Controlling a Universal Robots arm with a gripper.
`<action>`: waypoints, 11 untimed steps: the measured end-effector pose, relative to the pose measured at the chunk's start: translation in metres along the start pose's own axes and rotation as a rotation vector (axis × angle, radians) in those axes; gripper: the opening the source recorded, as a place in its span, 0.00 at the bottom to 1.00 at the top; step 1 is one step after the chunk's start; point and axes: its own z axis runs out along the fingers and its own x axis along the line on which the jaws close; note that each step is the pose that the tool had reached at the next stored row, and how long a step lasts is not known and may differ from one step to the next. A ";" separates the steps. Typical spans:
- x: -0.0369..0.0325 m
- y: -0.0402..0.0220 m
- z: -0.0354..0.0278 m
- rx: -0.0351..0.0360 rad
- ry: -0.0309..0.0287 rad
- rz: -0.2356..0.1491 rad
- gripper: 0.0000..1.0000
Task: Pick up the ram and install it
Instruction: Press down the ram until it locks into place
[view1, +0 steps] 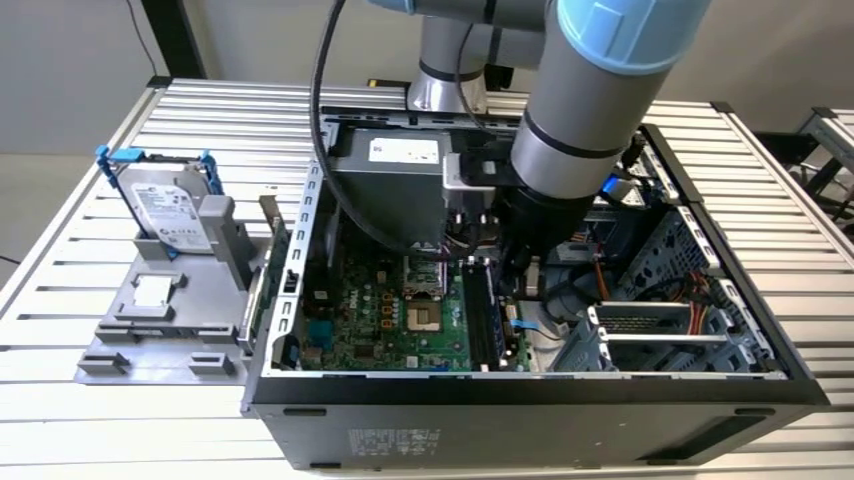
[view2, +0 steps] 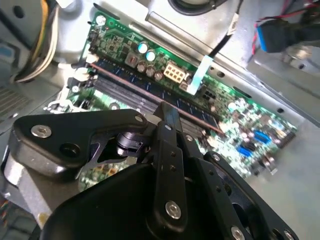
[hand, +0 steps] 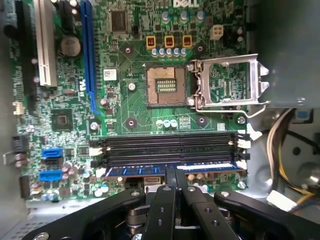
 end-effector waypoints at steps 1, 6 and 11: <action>-0.0002 0.0001 -0.0049 -0.0001 0.0005 0.000 0.00; -0.0011 0.0007 -0.0276 -0.0001 0.0005 0.000 0.00; -0.0018 0.0011 -0.0442 -0.0003 0.0002 0.000 0.00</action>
